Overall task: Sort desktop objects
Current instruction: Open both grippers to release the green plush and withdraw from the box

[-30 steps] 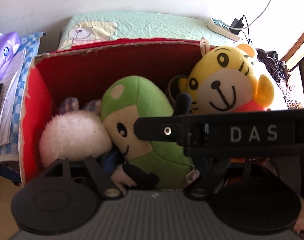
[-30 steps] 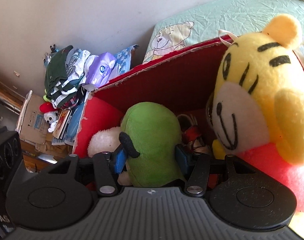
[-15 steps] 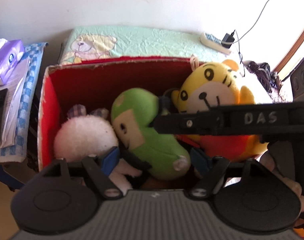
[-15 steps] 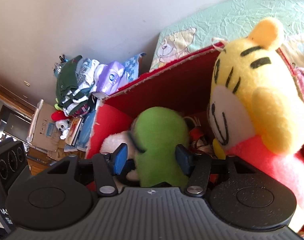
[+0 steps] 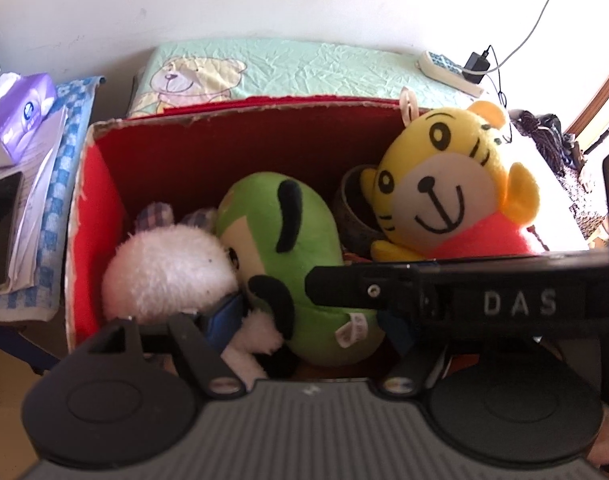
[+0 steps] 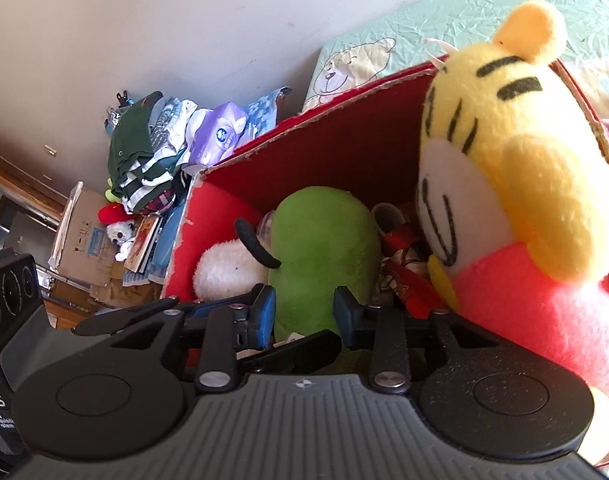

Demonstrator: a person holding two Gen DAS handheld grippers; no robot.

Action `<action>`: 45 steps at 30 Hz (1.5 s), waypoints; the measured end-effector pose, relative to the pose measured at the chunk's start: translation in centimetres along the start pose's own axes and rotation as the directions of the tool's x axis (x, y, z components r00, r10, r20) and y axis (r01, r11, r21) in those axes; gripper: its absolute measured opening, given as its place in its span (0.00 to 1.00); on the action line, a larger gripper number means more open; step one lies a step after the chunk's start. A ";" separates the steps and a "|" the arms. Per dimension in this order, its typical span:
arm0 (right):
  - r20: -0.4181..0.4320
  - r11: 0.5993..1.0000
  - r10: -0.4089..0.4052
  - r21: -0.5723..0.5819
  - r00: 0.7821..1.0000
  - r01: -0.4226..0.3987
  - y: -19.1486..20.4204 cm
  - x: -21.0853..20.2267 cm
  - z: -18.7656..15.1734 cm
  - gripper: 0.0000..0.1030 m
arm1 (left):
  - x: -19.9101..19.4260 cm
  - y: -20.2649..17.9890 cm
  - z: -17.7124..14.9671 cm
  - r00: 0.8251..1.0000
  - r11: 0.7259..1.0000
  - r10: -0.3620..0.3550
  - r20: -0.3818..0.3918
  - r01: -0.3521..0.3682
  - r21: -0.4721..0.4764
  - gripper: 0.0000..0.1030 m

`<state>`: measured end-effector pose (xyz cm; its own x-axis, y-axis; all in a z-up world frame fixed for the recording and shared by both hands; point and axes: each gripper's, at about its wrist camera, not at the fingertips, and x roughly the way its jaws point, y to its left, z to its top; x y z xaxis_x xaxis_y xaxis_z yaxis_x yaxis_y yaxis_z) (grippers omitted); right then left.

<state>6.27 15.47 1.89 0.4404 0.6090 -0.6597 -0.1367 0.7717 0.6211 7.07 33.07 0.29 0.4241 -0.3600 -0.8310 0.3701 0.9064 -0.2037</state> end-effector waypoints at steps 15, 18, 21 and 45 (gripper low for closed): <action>0.103 1.000 -0.002 -0.030 0.995 0.005 -0.2 -1.8 -0.6 0.36 | 0.9 -0.9 0.0 0.999 0.999 0.045 -0.011 -0.045 0.016 0.80; 0.121 1.000 0.000 -0.026 0.993 0.004 -0.2 -2.3 -0.7 0.36 | 0.7 -1.2 0.0 0.998 0.998 0.060 -0.010 -0.060 0.028 0.80; 0.140 1.000 -0.006 -0.024 0.990 0.010 -0.1 -2.9 -0.9 0.35 | 0.5 -1.9 -0.2 0.997 0.995 0.082 -0.006 -0.082 0.049 0.79; 0.445 0.984 0.153 0.017 0.882 -0.179 -3.9 -12.5 -5.4 0.39 | -5.9 -7.0 -1.4 0.977 0.995 -0.009 0.215 -0.012 0.095 0.81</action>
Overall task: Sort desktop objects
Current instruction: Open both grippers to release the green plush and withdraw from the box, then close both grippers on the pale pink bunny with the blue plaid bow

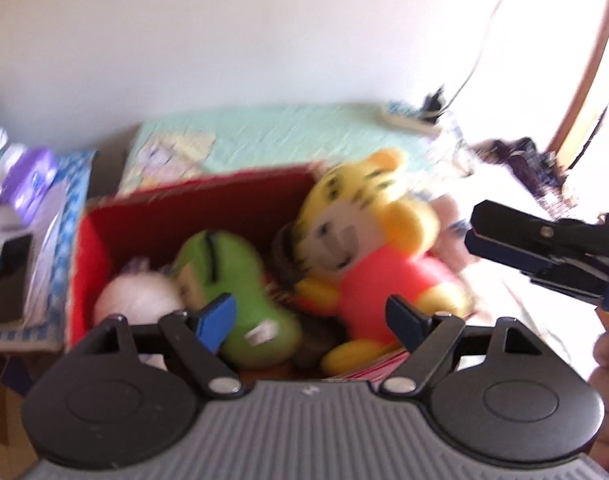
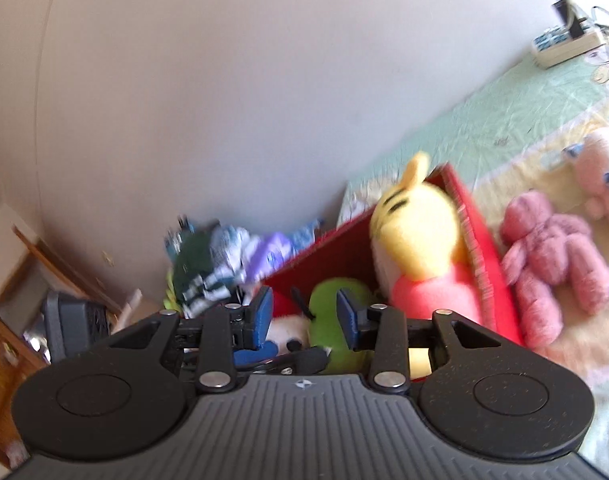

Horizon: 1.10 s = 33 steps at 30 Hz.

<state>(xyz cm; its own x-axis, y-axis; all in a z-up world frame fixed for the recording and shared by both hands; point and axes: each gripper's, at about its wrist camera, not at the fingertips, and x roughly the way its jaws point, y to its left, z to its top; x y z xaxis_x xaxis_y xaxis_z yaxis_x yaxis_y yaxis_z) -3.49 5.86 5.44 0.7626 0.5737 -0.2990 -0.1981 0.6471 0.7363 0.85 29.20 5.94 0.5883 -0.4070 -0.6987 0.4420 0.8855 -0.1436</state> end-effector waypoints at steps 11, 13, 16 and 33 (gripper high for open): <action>0.119 0.975 -0.191 0.140 0.974 0.173 -10.4 -8.1 6.4 0.39 | 3.8 -13.1 3.0 0.989 0.988 -0.143 0.031 0.140 0.072 0.80; 0.094 0.964 -0.228 0.161 0.969 0.211 -12.8 -9.2 7.4 0.39 | 5.7 -15.4 3.2 0.988 0.986 -0.152 0.015 0.151 0.073 0.80; 0.042 0.952 -0.276 0.148 0.960 0.267 -15.8 -10.0 8.4 0.40 | 8.8 -18.0 3.4 0.988 0.986 -0.152 -0.002 0.152 0.064 0.80; -0.211 0.963 -0.137 0.202 0.968 0.180 -27.8 -4.3 13.4 0.55 | 24.5 -18.3 3.1 0.984 0.979 -0.067 -0.167 0.033 -0.203 0.91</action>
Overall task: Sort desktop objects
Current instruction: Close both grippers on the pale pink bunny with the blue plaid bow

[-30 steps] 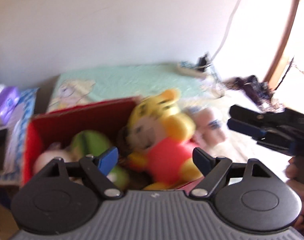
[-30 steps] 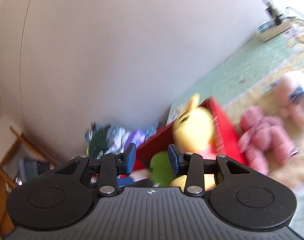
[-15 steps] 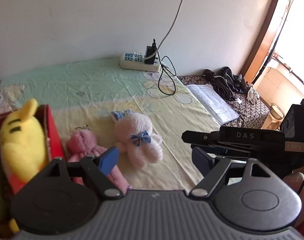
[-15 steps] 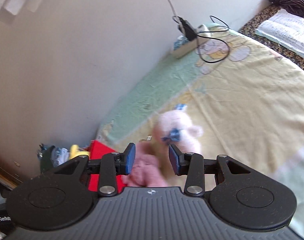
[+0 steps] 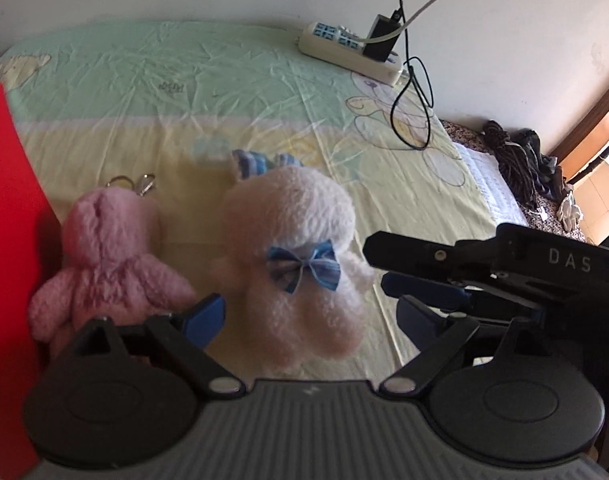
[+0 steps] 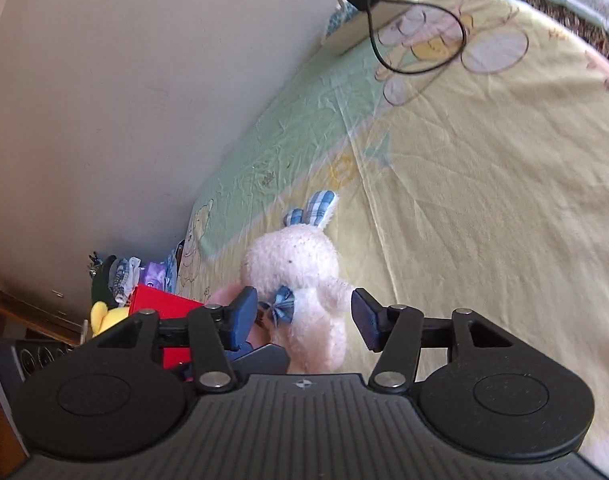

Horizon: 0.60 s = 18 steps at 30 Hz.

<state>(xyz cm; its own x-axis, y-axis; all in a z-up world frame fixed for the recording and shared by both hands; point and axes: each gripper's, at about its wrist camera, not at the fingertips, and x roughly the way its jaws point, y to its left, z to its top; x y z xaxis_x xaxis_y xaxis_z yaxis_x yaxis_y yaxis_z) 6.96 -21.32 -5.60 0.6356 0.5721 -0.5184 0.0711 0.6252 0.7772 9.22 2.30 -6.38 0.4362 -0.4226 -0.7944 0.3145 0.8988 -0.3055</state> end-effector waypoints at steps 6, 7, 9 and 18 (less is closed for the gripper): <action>-0.060 0.999 0.043 0.003 0.997 -0.043 -0.8 3.1 0.9 0.58 | 2.3 1.0 0.9 0.999 0.998 0.029 -0.039 -0.031 -0.048 0.90; -0.066 0.999 0.049 0.002 0.997 -0.049 -0.9 3.6 1.0 0.58 | 2.5 1.1 1.1 0.999 0.998 0.031 -0.040 -0.033 -0.052 0.88; -0.082 0.998 0.059 0.004 0.995 -0.059 -0.9 4.7 1.0 0.58 | 2.5 0.7 1.2 0.998 0.998 0.055 -0.028 -0.056 -0.021 0.85; -0.098 0.994 0.109 0.032 0.989 -0.106 -1.1 5.9 0.6 0.50 | 1.4 0.1 1.2 0.999 1.000 0.016 -0.045 -0.016 0.000 0.61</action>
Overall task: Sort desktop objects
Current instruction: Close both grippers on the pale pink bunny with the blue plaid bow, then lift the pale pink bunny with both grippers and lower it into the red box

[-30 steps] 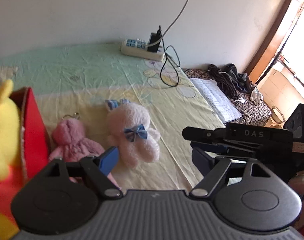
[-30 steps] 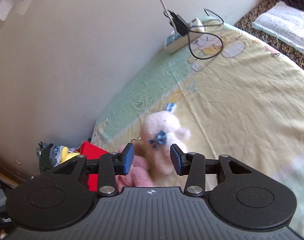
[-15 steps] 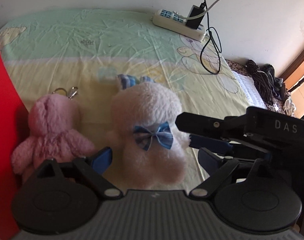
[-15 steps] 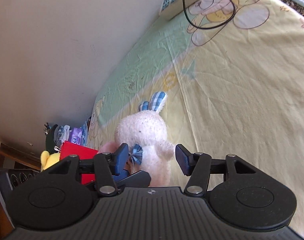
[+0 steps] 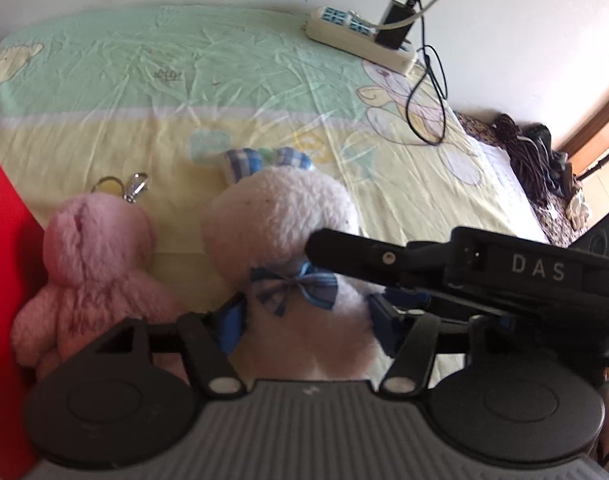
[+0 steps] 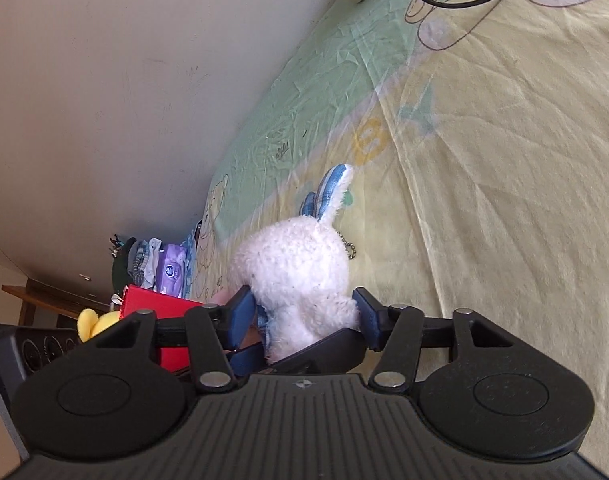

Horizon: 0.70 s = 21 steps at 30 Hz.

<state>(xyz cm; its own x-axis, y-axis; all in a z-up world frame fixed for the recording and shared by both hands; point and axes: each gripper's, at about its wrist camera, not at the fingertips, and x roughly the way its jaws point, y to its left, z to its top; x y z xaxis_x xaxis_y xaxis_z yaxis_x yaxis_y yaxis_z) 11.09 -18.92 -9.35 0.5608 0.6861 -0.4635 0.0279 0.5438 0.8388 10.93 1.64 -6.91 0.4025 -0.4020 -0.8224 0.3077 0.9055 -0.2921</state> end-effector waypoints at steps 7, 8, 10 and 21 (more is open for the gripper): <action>-0.027 0.999 -0.026 -0.027 0.999 0.026 0.1 -3.2 -1.1 0.27 | -1.5 -2.9 -2.7 1.000 0.994 -0.011 -0.003 0.011 0.111 0.60; -0.028 0.999 -0.033 -0.033 0.999 0.032 0.2 -3.7 -1.4 0.27 | -2.0 -3.3 -3.2 1.000 0.991 -0.020 -0.003 0.020 0.129 0.60; -0.027 0.999 -0.036 -0.029 0.999 0.036 0.2 -4.9 -2.1 0.27 | -2.9 -3.9 -4.5 0.999 0.987 -0.048 -0.017 0.050 0.155 0.60; -0.126 0.988 -0.142 -0.081 0.982 0.133 0.8 -9.7 -10.1 0.37 | -5.1 -4.6 -11.4 0.991 0.963 -0.086 -0.105 0.109 0.248 0.72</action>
<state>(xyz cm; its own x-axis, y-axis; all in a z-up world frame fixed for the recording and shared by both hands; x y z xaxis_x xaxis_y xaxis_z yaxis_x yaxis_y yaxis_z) -2.63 -20.24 -7.03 0.4428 0.6569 -0.6103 0.0346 0.6676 0.7437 -2.38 1.07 -6.94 0.2817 -0.4615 -0.8412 0.5540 0.7941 -0.2502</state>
